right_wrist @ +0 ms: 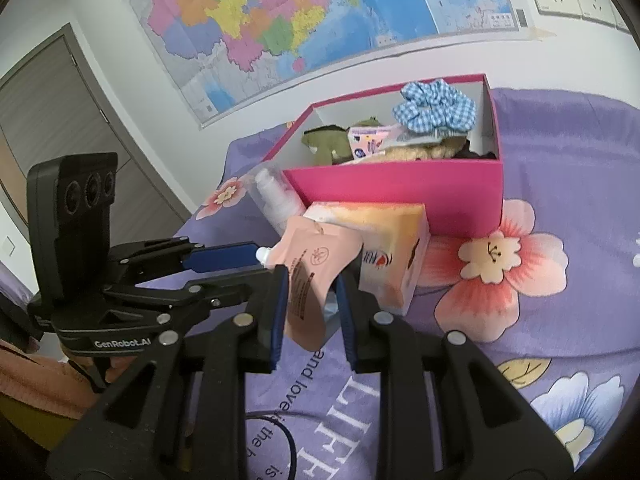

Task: Organize soft objects
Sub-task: 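Lift the pink pouch toward the pink box with the right gripper, then move the held pouch over the pink box rim with the right gripper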

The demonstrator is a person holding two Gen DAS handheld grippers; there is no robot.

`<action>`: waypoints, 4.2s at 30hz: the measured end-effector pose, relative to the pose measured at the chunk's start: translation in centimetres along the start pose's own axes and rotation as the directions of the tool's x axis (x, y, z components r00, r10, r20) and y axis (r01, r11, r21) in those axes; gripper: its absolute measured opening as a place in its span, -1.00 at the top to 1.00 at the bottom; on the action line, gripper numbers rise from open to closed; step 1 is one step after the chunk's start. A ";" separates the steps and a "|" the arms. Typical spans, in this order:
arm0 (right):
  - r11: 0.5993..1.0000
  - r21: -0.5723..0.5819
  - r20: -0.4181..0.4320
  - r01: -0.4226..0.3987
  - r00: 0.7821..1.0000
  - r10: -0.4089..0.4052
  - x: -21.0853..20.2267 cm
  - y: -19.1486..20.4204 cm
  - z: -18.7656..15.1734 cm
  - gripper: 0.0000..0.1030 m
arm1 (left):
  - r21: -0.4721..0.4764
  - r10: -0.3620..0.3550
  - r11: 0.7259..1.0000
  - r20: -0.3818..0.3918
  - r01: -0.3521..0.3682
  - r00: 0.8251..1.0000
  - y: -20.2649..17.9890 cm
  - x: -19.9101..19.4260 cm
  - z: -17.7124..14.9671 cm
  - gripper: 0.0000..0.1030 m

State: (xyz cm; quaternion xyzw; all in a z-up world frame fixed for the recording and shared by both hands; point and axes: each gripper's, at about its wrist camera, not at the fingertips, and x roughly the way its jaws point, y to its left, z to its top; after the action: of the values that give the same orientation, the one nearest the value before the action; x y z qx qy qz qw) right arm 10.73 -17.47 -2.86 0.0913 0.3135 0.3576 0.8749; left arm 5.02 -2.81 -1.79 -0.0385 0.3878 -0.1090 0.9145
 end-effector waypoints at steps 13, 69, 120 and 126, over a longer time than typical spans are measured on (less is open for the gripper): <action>1.000 0.004 0.023 -0.004 1.000 0.004 0.3 -0.4 1.4 0.47 | 0.000 0.002 1.000 0.023 -0.002 1.000 0.4 0.0 1.3 0.24; 1.000 -0.006 0.077 -0.002 0.997 0.003 1.3 -1.3 6.3 0.47 | -0.023 0.020 1.000 0.086 -0.018 0.996 2.4 0.7 5.5 0.24; 0.999 0.030 0.082 0.013 0.997 -0.015 4.1 -3.1 9.8 0.47 | -0.062 0.054 0.997 0.096 -0.048 0.994 5.0 3.1 8.7 0.24; 0.999 0.034 0.079 0.016 0.997 -0.019 4.2 -3.2 9.9 0.47 | -0.068 0.059 0.996 0.095 -0.053 0.994 5.3 3.4 9.1 0.24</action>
State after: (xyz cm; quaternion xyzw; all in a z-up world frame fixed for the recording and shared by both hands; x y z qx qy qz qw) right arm 20.89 -16.25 1.67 0.1174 0.2855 0.3407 0.8881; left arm 14.77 1.42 1.33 -0.0629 0.3474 -0.0686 0.9331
